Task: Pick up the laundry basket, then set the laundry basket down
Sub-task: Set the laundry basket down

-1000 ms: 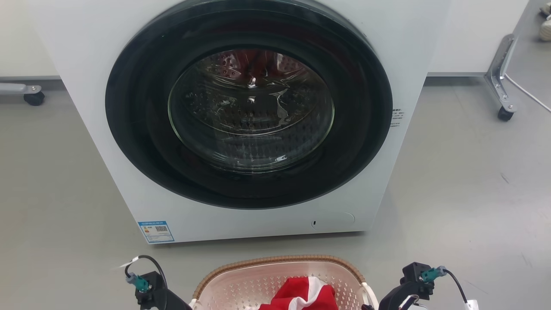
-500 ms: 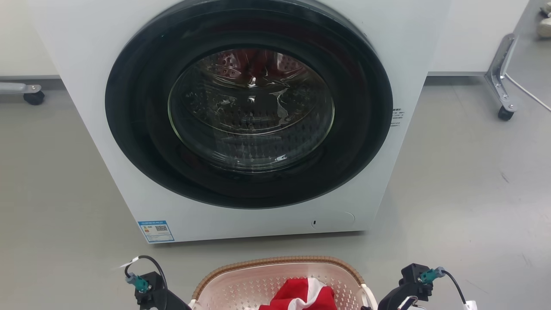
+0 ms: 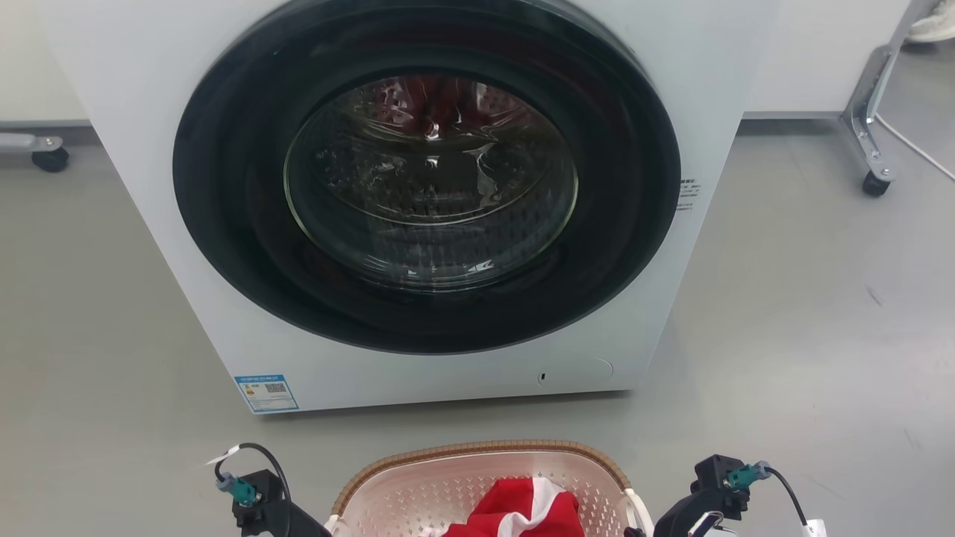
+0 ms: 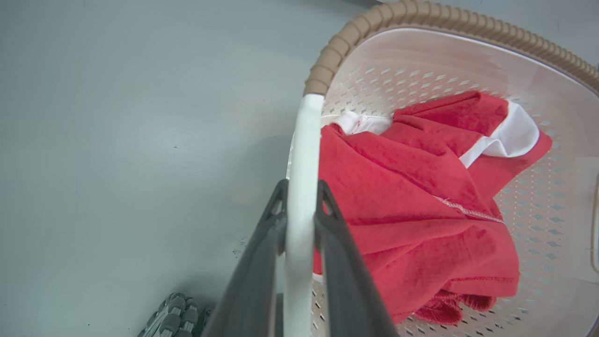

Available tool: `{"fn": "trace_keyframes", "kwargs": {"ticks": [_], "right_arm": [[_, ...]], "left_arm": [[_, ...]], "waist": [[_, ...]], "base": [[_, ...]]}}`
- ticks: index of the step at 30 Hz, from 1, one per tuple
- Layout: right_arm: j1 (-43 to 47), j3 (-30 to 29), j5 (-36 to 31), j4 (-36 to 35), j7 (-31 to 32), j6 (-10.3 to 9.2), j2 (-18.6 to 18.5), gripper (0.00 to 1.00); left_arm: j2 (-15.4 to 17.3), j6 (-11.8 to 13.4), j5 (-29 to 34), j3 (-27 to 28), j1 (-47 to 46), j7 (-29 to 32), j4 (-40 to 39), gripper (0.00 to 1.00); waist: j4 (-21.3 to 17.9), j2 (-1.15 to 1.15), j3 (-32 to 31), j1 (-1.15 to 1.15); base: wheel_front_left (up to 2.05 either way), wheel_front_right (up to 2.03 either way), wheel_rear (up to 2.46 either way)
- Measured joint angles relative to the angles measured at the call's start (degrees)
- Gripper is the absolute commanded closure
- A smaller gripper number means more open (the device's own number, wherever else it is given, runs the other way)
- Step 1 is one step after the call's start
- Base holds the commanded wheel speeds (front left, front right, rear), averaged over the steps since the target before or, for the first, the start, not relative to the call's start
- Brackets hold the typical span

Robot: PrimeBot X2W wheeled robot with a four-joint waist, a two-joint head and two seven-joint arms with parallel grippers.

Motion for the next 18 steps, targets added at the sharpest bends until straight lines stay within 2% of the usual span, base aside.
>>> {"fn": "trace_keyframes", "kwargs": {"ticks": [11, 18], "right_arm": [[-0.5, 0.5, 0.3, 0.2, -2.2, 0.00, 0.0, 1.00], [-4.1, 0.9, 0.1, 0.0, -3.8, 0.00, 0.0, 1.00]], "left_arm": [[0.0, 0.0, -0.3, 0.2, -0.3, -2.5, 0.0, 1.00], [0.1, 0.2, -0.2, 0.2, -2.7, -4.7, -0.5, 1.00]], "waist": [[0.1, 0.00, 3.3, 0.00], [0.2, 0.00, 7.1, 0.00]], "base": [[0.00, 0.00, 0.00], [0.00, 0.00, 0.00]]}}
